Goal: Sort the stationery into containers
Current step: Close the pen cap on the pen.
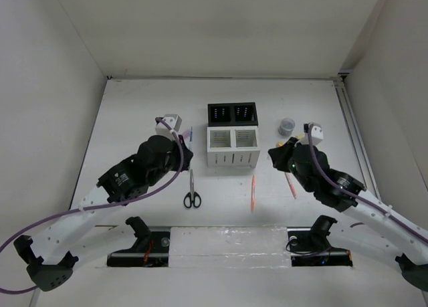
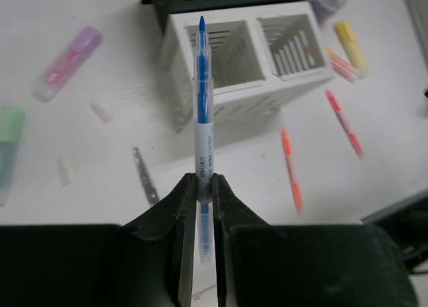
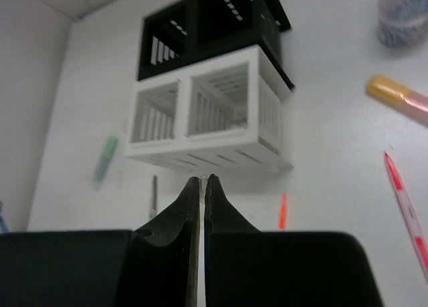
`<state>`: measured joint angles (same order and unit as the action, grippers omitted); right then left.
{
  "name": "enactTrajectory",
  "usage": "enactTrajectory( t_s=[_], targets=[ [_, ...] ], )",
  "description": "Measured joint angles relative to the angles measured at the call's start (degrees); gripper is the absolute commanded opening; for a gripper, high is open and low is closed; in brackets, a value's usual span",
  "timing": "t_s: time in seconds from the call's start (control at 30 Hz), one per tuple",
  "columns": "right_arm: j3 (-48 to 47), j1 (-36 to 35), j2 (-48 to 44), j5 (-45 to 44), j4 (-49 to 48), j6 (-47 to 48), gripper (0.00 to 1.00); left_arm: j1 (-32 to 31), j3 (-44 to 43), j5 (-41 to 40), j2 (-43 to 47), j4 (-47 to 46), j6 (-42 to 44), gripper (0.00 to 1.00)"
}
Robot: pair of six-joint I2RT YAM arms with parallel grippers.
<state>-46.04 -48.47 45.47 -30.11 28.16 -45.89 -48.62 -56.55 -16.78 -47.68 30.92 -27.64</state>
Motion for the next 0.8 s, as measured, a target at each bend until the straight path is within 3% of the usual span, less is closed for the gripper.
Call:
enactTrajectory(
  t_s=[0.4,0.6,0.8],
  targets=[
    [0.15,-0.02,3.45,12.07,-39.74,9.75,0.0,1.44,0.52,32.41,-0.72,-14.38,4.74,0.0],
    [0.13,0.0,5.03,16.26,-54.53,11.17,0.0,1.44,3.48,38.58,-0.94,-18.82,3.72,0.0],
    [0.15,-0.07,6.56,18.78,-61.37,9.79,0.0,1.44,5.11,41.2,-0.57,-22.18,2.14,0.0]
  ],
)
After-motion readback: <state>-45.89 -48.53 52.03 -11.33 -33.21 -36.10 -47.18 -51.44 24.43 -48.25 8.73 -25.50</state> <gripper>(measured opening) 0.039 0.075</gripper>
